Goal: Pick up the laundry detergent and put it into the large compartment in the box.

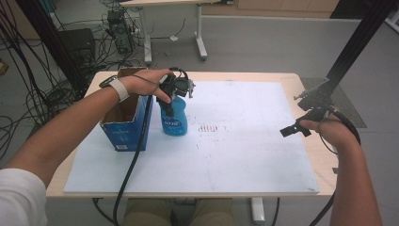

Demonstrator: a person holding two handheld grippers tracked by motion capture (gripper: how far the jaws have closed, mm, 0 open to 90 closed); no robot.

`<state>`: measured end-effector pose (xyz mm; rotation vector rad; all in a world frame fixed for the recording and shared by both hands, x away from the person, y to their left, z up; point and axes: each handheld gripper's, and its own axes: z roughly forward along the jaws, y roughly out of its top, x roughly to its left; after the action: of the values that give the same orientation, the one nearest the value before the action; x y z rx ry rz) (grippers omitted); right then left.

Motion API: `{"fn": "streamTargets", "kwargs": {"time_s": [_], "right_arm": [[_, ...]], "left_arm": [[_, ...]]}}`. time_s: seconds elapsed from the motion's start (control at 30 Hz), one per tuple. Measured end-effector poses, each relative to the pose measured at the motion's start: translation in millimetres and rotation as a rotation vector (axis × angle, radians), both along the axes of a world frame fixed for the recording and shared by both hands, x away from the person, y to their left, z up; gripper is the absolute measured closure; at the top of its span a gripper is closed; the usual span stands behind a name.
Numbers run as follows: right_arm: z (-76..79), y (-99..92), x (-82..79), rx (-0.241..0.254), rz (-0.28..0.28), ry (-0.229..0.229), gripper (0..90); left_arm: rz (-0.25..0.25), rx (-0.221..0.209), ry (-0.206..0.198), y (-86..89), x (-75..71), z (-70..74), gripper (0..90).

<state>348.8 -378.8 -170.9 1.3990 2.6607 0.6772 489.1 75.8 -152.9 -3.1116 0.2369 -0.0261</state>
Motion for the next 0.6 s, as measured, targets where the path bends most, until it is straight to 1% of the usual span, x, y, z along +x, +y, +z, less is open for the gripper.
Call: {"fn": "streamTargets", "kwargs": {"time_s": [0.1, 0.27, 0.33, 0.43, 0.47, 0.53, 0.6], "right_arm": [[1.2, -0.4, -0.8, -0.001, 0.0, -0.002, 7.2], [1.4, -0.5, -1.8, 0.0, -0.002, -0.002, 7.1], [1.4, -0.3, -2.4, -0.002, 0.001, -0.003, 7.2], [2.2, 0.0, -3.2, -0.002, 0.0, -0.004, 7.1], [2.9, 0.2, -3.8, -0.001, -0.001, -0.006, 7.1], [4.1, 1.3, -4.5, -0.004, 0.001, -0.008, 7.2], [5.7, 2.1, -5.7, -0.004, 0.003, -0.013, 7.2]], "left_arm": [[0.003, 0.003, -0.007, -0.7, -1.6, 0.6, 38.0], [0.017, 0.006, -0.003, -0.5, -0.9, 1.2, 38.0], [0.037, -0.006, -0.001, 0.7, -1.3, 4.3, 38.0], [0.056, -0.011, -0.004, 0.8, -4.0, 11.8, 38.0], [0.056, -0.011, -0.004, 0.8, -4.0, 11.8, 38.0], [0.084, -0.018, -0.005, 2.7, -6.8, 18.2, 37.9], [0.108, -0.02, -0.003, 3.6, -8.1, 21.2, 37.9]]}}
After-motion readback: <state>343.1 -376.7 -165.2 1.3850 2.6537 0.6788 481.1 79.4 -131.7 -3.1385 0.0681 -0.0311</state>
